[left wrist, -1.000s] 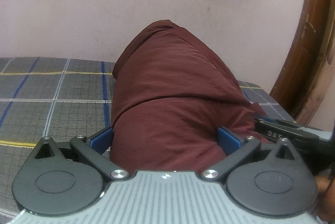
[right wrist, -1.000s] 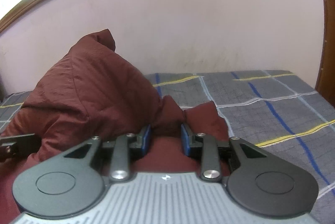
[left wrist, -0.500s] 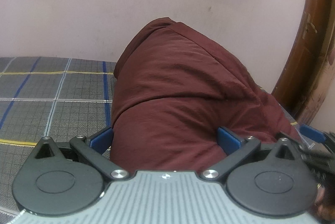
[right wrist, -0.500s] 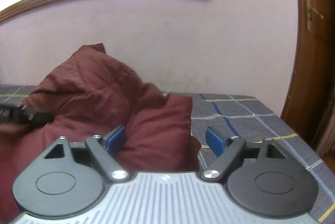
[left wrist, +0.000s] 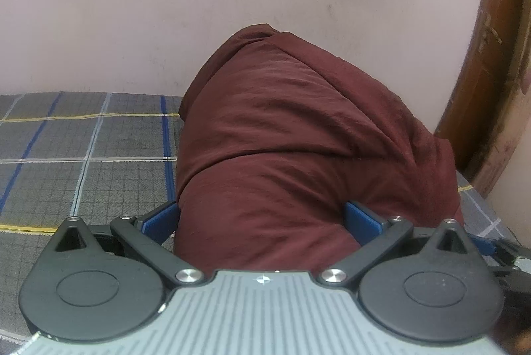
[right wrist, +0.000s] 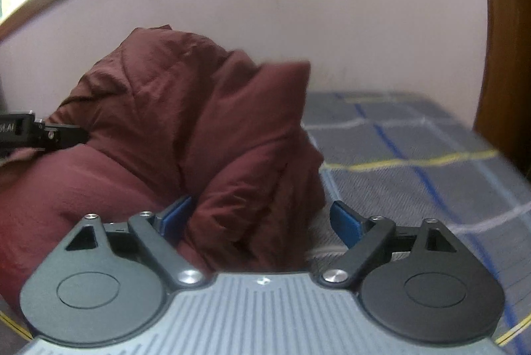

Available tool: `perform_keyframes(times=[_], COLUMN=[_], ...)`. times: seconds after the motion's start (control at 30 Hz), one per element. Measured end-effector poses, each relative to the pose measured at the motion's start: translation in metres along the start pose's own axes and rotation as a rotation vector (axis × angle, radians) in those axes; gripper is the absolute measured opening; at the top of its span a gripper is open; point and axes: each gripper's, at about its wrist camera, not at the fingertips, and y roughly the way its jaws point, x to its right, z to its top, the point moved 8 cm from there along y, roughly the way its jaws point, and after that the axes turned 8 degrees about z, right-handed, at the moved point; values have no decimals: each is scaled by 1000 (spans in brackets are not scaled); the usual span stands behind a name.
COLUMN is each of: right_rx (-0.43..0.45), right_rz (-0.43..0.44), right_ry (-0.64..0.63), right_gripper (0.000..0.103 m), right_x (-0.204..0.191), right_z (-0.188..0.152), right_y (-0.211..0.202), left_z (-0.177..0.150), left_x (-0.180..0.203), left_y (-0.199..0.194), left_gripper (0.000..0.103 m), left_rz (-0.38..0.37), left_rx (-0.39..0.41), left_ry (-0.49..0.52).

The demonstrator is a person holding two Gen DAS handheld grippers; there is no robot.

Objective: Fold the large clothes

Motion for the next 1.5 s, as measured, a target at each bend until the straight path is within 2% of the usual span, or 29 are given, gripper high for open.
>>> perform_keyframes(times=[0.13, 0.23, 0.5, 0.63, 0.8, 1.0, 1.17, 1.37, 1.5], right_rx=[-35, -58, -99, -109, -116, -127, -127, -101, -95], right_rz=[117, 174, 292, 323, 353, 393, 400, 352, 343], right_ry=[151, 205, 248, 242, 239, 259, 248, 176, 167], right_gripper=[100, 103, 103, 103, 103, 103, 103, 103, 102], right_x=[18, 24, 25, 27, 27, 29, 24, 14, 12], right_z=[-3, -5, -3, -1, 1, 2, 6, 5, 5], right_y=[9, 12, 22, 26, 36, 49, 57, 53, 51], left_z=[1, 2, 3, 5, -1, 1, -1, -3, -2], left_x=[-8, -13, -30, -44, -35, -29, -25, -16, -16], left_y=[4, 5, 5, 1, 14, 33, 35, 30, 28], left_gripper=[103, 103, 103, 103, 103, 103, 103, 103, 103], left_rz=[-59, -113, -247, -283, -365, -428, -398, -322, -298], left_rx=[-45, -74, -123, -117, -193, -221, -195, -157, -153], left_ry=[-37, -43, -79, -82, -62, -41, -11, 23, 26])
